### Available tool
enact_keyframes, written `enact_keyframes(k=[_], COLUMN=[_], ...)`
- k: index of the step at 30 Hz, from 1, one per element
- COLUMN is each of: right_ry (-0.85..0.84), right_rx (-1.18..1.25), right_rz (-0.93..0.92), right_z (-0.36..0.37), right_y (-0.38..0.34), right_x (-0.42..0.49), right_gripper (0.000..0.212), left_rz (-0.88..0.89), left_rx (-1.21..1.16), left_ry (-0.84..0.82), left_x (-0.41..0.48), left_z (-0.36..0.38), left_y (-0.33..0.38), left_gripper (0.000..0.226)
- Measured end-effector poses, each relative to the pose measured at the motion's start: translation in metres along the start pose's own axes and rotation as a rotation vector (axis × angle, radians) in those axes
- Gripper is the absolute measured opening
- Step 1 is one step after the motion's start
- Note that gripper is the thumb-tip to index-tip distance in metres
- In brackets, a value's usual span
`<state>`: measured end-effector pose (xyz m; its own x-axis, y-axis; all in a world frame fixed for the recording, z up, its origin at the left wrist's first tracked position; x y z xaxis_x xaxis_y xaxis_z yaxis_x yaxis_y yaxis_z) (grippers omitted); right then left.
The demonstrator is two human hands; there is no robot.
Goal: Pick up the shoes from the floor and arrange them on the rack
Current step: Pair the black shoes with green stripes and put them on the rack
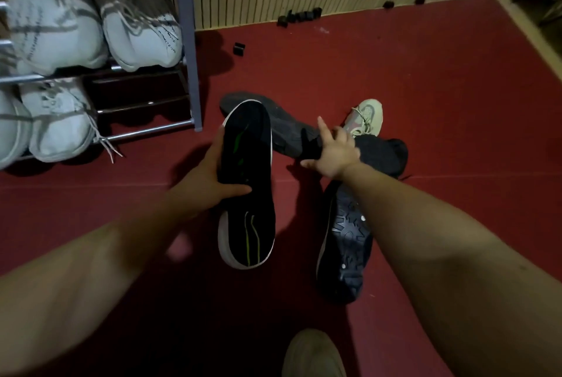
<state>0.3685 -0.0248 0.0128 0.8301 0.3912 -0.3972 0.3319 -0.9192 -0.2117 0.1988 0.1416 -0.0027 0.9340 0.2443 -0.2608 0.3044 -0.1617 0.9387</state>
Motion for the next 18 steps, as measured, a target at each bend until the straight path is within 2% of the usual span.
enact_keyframes(k=[6,9,11,14,18], right_ry=[-0.169,-0.298,-0.289,-0.166,0.264], right_rx=[-0.407,-0.487,-0.506,-0.397,-0.101], right_rz=[-0.118,-0.122,-0.175,-0.282,-0.43], right_z=[-0.003,0.012,0.011,-0.006,-0.062], right_y=[0.018,0.028,0.027,0.018,0.017], right_x=[0.043,0.052,0.054,0.047,0.011], right_gripper=[0.123,0.129,0.124,0.106,0.091], left_rz=[-0.004,-0.004,-0.001,-0.01,0.015], left_rx=[0.007,0.036,0.039,0.001,-0.006], left_ry=[-0.013,-0.015,-0.017,-0.041,-0.009], left_x=[0.008,0.01,0.01,0.004,-0.001], left_z=[0.002,0.004,0.005,0.006,0.002], left_y=[0.0,0.002,0.005,0.011,0.03], left_gripper=[0.114,0.114,0.113,0.112,0.106])
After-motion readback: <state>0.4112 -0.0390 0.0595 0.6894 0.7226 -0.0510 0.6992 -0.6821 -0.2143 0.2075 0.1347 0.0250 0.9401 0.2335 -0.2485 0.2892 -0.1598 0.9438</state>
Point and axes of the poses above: each hand's wrist, its own x-axis towards the middle knuckle, its own z-axis out of the palm, y = z × x, the point moved 8 cm from there along x, towards the middle knuckle, and after that the axes turned 6 degrees about x, right-handed, at the moved point
